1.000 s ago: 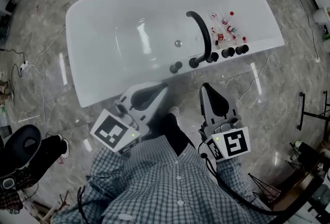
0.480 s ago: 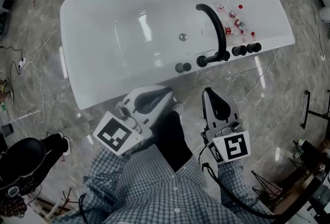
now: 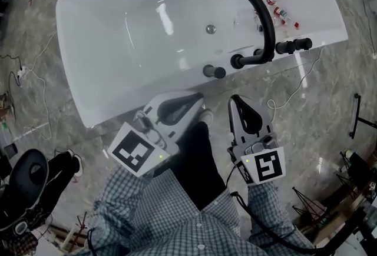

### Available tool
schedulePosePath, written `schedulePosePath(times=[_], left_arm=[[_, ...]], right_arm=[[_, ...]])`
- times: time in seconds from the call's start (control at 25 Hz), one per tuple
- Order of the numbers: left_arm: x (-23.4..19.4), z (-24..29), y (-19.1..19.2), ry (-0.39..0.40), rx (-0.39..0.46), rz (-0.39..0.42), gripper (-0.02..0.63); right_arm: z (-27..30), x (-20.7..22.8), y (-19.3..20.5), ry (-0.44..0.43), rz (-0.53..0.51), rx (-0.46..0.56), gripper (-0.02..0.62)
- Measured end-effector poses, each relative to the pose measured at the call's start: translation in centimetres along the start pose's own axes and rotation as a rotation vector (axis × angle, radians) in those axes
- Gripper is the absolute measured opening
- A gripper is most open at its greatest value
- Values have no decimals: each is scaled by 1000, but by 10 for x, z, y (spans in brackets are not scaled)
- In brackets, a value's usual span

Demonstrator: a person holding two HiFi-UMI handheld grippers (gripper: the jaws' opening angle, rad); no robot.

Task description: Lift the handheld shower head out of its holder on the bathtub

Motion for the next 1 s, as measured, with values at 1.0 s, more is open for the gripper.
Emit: schedulePosePath(times=[1.0], left_arm=[[-97,65,83,-19,-17,-47,14]], right_arm=[[83,25,129,-63,-27,-156,25]])
Point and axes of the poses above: the fingertips, and each gripper's own axes: z forward along the fingers, x to its right, y out of its underside, the point moved 10 cm from there along -z, backward along the fingers, and after that the axes turned 12 degrees about -z, right-handed, at the moved point
